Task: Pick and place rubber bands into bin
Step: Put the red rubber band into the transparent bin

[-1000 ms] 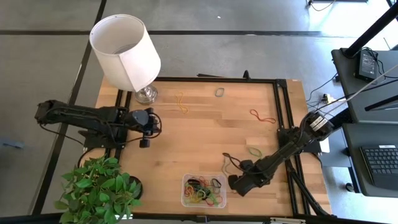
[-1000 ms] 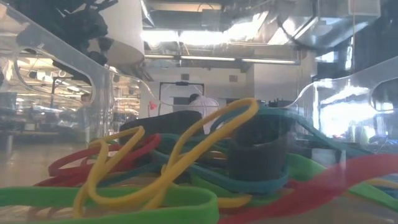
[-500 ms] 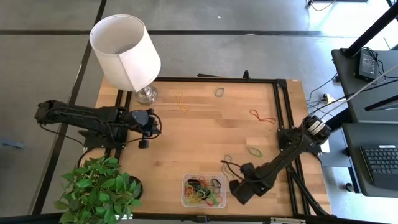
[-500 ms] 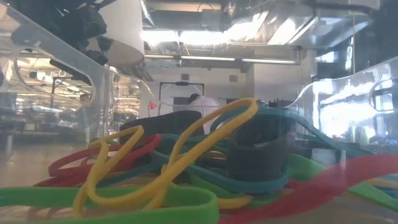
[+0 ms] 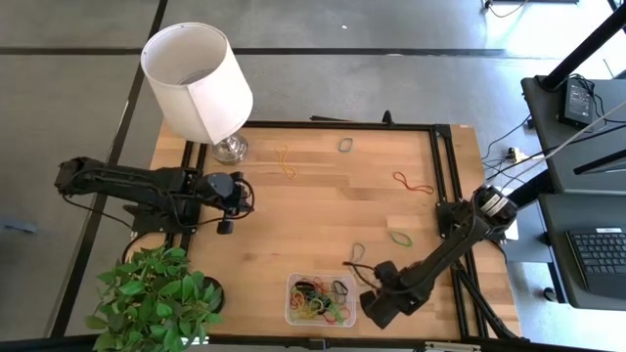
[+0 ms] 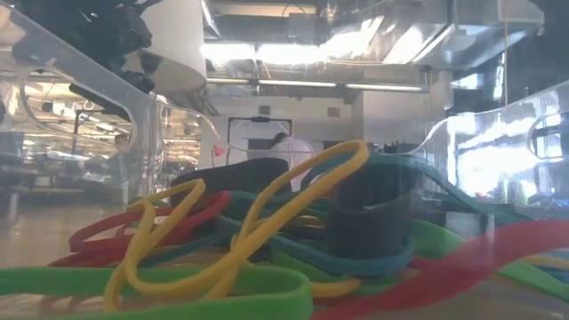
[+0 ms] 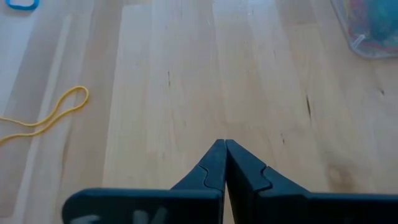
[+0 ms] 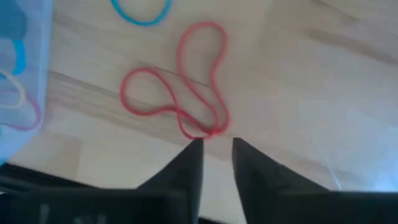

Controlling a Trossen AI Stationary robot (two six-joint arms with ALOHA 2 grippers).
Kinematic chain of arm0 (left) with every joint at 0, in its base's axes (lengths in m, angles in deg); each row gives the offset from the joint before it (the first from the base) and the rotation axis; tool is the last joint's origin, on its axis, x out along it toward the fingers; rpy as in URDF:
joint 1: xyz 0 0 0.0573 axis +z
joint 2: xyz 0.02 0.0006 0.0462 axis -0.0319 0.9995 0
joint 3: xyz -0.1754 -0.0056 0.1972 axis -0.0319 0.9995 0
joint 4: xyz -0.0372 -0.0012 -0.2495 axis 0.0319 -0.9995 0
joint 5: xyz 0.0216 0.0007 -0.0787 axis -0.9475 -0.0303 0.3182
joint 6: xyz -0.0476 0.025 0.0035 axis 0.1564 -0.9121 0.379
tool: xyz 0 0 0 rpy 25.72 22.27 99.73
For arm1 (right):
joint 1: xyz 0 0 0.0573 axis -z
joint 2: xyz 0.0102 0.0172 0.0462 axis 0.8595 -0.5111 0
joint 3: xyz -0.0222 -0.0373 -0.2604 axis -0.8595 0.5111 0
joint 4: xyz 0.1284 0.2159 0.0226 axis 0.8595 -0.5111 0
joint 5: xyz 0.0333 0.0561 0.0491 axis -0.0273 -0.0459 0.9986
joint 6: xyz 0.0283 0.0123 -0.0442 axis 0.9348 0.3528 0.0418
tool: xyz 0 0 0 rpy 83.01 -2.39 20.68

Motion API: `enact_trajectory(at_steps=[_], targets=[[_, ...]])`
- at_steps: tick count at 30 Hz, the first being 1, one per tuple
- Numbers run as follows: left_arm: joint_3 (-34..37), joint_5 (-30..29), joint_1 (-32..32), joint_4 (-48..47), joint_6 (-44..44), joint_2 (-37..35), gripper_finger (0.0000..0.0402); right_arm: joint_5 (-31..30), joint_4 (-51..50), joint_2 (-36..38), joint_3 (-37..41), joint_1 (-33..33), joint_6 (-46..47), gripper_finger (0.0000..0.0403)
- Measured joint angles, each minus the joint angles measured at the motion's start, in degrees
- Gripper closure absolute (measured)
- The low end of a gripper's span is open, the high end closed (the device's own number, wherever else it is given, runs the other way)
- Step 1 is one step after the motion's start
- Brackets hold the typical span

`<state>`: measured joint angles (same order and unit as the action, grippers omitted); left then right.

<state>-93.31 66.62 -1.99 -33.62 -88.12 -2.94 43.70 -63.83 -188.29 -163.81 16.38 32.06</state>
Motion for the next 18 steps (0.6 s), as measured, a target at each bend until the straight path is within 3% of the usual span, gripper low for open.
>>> enact_trajectory(at_steps=[5, 9, 11, 15, 18], targets=[[0.0, 0.8, -0.1, 0.1, 0.8, 0.0, 0.04, -0.6, 1.4, -4.0, 0.0, -0.5, -1.8, 0.0273], [0.0, 1.0, -0.1, 0.1, 0.9, 0.0, 0.0399, -0.5, 2.2, -6.9, -0.1, -0.5, -2.5, 0.0265], [0.0, 1.0, -0.1, 0.1, 1.0, 0.0, 0.0399, -0.4, 2.6, -7.6, -0.3, -0.5, -2.5, 0.0287], [0.0, 1.0, -0.1, 0.2, 1.0, 0.0, 0.04, -0.7, 3.2, -7.3, -0.2, -0.5, -2.7, 0.0382], [0.0, 1.0, -0.1, 0.2, 1.0, 0.0, 0.0399, -1.0, 0.7, -7.3, -2.1, -0.8, -2.7, 0.0389]])
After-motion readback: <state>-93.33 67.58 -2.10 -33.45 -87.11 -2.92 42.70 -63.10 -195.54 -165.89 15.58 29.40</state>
